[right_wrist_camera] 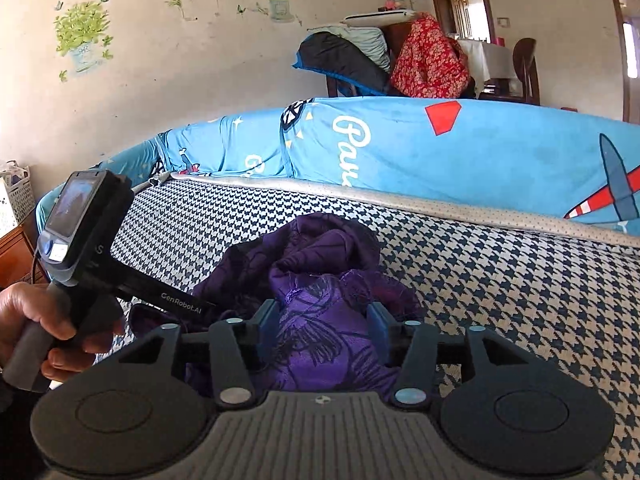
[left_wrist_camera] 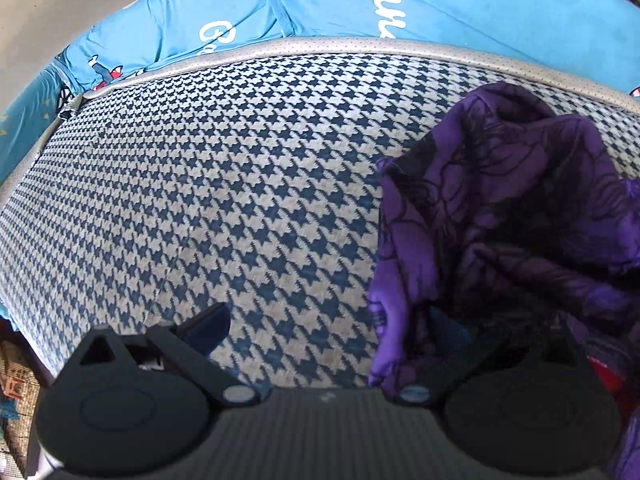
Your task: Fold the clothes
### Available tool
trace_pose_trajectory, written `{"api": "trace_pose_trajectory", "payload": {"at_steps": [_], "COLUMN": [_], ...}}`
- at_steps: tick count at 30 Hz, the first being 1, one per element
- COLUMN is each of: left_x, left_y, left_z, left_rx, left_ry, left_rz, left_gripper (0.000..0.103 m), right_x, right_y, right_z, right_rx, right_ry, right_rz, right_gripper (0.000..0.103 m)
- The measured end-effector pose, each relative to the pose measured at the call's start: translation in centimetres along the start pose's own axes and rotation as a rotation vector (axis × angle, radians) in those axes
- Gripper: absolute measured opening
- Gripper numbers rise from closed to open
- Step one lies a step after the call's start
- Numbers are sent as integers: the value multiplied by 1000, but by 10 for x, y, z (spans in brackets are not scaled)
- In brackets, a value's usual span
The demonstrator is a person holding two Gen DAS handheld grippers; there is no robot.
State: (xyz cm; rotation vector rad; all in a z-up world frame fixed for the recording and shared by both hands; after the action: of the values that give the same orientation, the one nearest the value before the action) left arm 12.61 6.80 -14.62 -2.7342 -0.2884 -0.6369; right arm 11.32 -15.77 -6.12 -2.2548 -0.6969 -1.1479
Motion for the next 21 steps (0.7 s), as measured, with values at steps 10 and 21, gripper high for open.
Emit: {"api": "trace_pose_trajectory", "payload": {"at_steps": [10, 21], "left_x": [17, 44], "left_y": [-48, 0], "left_z": [-13, -61], "left_rx": [6, -149], "left_ry": [52, 206], "left_rz": [-200, -196], "left_gripper": [103, 103], "right_x": [-21, -32], "right_y": [-6, -37], "right_z": [30, 13], "right_rx": [-58, 91], "right_ry": [-75, -74], "right_rz": [-30, -73], "right_gripper": [45, 11]}}
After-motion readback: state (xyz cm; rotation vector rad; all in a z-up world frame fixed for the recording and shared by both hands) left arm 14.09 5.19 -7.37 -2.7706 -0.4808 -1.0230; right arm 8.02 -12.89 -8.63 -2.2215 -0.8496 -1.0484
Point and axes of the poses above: each gripper's, at about its wrist camera, not at the fingertips, and z roughly the way its jaws point, y to its right, x to its top, the point moved 10 cm from there along z, roughly the way its jaws point, and after that the axes turned 5 degrees about x, right-handed, at the moved point
